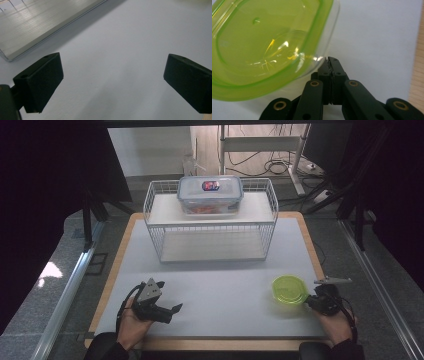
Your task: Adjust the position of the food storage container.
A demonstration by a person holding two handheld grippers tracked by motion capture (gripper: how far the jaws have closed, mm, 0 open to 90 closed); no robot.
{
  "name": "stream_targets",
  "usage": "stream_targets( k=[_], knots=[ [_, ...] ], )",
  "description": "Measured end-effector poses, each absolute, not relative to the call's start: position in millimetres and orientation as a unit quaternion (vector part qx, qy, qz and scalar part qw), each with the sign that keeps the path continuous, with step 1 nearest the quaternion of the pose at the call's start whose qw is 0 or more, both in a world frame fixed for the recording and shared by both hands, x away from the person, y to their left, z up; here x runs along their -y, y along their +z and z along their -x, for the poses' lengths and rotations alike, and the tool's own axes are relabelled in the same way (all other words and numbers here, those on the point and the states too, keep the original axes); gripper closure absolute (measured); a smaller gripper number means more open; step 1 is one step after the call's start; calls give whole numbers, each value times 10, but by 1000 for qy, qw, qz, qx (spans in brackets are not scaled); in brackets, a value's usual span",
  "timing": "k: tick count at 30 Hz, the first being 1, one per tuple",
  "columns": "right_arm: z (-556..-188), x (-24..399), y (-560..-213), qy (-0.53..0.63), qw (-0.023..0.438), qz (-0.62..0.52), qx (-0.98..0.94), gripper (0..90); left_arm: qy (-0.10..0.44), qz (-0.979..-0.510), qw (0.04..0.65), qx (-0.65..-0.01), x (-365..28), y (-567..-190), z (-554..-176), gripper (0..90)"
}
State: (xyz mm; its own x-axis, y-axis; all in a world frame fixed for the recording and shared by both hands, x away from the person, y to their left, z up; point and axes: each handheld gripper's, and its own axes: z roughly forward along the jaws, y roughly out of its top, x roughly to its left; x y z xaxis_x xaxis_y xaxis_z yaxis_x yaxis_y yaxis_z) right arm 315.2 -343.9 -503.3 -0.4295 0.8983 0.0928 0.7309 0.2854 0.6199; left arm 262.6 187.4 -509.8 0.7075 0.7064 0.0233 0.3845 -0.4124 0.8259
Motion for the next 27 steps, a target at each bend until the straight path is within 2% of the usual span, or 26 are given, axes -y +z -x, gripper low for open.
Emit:
stream_targets(
  k=[27],
  knots=[
    [-3263,2751,-5078,301,93,-455,-833,893,189,-820,425,-333,-1864,-5100,-2626,26]
  ],
)
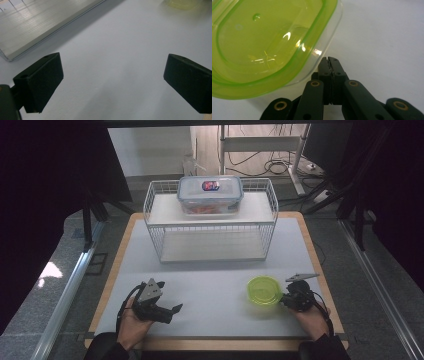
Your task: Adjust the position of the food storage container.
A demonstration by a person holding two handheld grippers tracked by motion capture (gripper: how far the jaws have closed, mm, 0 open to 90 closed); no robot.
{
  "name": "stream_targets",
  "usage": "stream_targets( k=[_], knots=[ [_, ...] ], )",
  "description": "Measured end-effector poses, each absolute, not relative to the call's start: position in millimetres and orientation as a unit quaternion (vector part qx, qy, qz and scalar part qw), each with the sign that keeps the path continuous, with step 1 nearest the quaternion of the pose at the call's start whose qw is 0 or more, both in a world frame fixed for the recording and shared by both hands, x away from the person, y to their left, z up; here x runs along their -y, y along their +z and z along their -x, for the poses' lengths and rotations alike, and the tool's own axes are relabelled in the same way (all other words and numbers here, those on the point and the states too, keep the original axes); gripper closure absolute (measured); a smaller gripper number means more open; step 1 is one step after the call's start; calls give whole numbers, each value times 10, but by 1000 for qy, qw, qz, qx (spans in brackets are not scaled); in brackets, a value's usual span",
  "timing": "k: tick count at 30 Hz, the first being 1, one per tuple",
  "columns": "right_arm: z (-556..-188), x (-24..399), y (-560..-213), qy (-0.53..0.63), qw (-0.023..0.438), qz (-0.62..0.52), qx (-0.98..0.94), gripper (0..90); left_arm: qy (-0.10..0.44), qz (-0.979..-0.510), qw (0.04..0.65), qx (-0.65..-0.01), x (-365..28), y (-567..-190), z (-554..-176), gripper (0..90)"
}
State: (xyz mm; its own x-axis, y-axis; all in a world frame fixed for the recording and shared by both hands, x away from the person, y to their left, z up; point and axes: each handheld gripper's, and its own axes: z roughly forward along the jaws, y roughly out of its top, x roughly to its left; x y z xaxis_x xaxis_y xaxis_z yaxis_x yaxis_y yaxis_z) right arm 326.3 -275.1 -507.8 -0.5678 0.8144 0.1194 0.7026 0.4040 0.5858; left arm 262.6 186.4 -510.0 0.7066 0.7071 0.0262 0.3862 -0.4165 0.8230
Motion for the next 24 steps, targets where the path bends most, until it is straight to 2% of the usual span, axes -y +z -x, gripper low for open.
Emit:
stream_targets(
  k=[24],
  knots=[
    [-3295,1985,-5143,317,48,-404,-857,891,182,-823,419,-336,-1872,-5113,-2637,27]
  ],
)
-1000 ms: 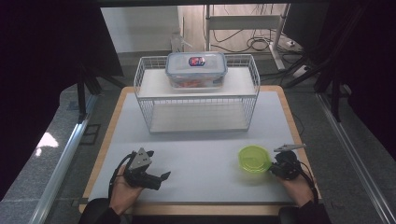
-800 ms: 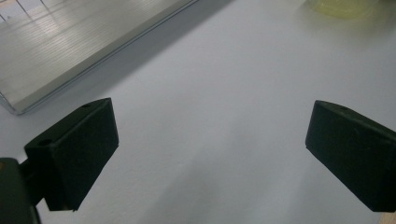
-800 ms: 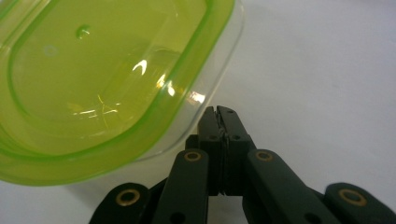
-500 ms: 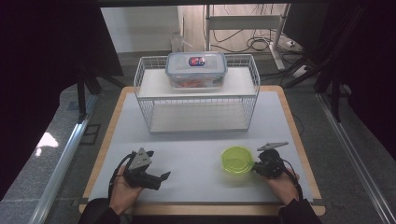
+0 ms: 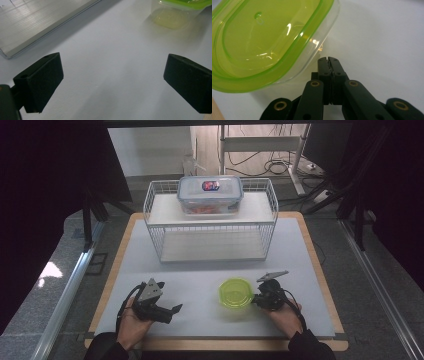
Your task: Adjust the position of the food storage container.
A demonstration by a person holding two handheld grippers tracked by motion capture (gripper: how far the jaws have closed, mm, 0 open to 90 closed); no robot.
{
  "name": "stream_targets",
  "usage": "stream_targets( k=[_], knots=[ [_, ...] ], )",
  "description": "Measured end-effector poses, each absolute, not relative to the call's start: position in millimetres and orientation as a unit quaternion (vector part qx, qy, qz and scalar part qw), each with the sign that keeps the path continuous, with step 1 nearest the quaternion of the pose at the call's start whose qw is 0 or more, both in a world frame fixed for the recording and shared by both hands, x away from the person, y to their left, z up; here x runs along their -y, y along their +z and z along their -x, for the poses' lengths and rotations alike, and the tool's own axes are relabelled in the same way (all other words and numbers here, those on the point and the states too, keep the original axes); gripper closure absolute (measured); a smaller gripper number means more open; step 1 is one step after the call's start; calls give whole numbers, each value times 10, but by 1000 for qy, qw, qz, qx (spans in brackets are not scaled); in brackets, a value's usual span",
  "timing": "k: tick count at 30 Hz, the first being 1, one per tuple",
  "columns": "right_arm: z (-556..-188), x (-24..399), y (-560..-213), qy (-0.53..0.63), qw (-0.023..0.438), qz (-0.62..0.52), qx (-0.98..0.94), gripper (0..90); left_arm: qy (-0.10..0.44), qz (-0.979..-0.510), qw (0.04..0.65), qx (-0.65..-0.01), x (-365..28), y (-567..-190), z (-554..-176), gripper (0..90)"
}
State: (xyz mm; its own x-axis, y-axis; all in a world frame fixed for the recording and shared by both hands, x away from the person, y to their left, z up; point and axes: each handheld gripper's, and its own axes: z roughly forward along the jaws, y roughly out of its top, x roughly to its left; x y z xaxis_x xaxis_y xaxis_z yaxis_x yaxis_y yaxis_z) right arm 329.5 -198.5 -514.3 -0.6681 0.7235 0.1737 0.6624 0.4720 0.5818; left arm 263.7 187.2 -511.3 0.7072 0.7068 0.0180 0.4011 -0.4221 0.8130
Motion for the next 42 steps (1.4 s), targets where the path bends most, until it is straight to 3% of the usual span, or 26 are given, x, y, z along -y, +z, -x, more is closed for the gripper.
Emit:
stream_targets(
  k=[18,24,34,35,37,38,42],
  knots=[
    [-3432,1490,-5188,325,39,-359,-874,875,175,-828,417,-333,-1861,-5110,-2631,36],
    [-3464,1657,-5142,322,69,-365,-871,761,170,-835,405,-331,-1831,-5107,-2620,48],
    [-3438,1875,-5037,348,104,-355,-861,466,168,-838,399,-332,-1801,-5109,-2615,70],
    [-3431,1907,-5022,350,105,-353,-861,404,168,-838,401,-331,-1807,-5111,-2614,70],
    [-3429,1922,-5020,354,105,-352,-860,379,173,-836,406,-326,-1821,-5117,-2613,68],
    [-3434,1963,-5012,356,105,-349,-861,316,176,-836,407,-323,-1828,-5123,-2615,56],
    [-3447,2032,-5022,357,103,-349,-861,238,177,-836,410,-319,-1831,-5129,-2616,42]
  ],
)
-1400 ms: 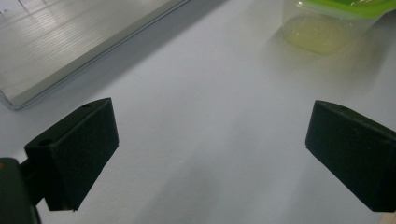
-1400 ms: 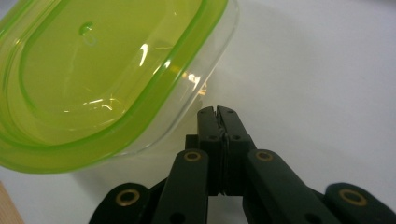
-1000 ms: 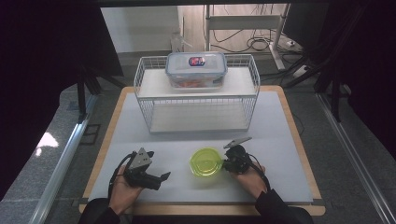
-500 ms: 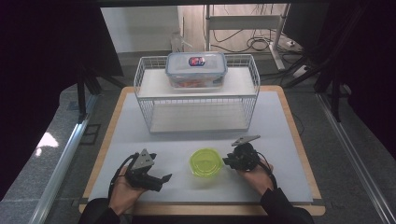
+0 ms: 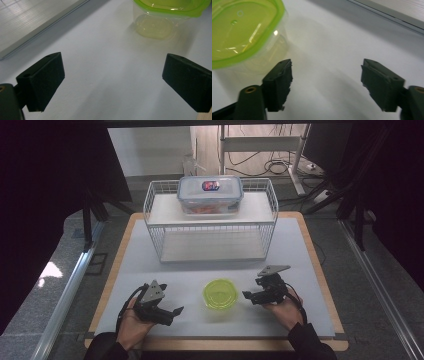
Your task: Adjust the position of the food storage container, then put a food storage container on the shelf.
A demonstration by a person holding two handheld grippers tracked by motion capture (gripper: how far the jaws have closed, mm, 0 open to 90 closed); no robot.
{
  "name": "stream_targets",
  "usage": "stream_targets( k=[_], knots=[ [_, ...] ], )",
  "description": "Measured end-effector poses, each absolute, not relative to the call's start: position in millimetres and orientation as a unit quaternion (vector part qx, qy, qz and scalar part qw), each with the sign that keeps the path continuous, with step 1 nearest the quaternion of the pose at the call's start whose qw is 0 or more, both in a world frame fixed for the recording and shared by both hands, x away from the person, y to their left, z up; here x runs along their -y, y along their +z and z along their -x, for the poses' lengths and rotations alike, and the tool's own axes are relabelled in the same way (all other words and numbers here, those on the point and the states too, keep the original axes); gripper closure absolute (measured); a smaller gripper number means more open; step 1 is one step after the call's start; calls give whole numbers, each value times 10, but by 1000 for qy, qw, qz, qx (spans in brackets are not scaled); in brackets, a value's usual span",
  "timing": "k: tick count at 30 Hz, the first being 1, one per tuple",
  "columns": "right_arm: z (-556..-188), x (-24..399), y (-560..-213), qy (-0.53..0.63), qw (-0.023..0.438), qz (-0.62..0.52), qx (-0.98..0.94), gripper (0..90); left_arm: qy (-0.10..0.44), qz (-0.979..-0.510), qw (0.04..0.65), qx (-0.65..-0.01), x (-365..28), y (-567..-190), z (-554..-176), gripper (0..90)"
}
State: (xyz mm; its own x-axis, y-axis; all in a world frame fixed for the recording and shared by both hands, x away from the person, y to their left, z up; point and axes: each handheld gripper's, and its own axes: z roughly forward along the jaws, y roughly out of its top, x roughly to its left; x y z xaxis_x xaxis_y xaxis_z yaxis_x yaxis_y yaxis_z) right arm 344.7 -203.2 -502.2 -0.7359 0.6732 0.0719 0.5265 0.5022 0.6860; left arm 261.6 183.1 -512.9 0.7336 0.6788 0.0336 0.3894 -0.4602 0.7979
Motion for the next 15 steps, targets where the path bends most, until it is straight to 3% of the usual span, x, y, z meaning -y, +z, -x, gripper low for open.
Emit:
stream_targets(
  k=[10,15],
  knots=[
    [-3463,2075,-5024,366,116,-355,-853,41,177,-836,412,-317,-1843,-5139,-2621,34],
    [-3458,2076,-4972,381,116,-361,-843,30,179,-836,411,-316,-1842,-5138,-2617,34]
  ],
)
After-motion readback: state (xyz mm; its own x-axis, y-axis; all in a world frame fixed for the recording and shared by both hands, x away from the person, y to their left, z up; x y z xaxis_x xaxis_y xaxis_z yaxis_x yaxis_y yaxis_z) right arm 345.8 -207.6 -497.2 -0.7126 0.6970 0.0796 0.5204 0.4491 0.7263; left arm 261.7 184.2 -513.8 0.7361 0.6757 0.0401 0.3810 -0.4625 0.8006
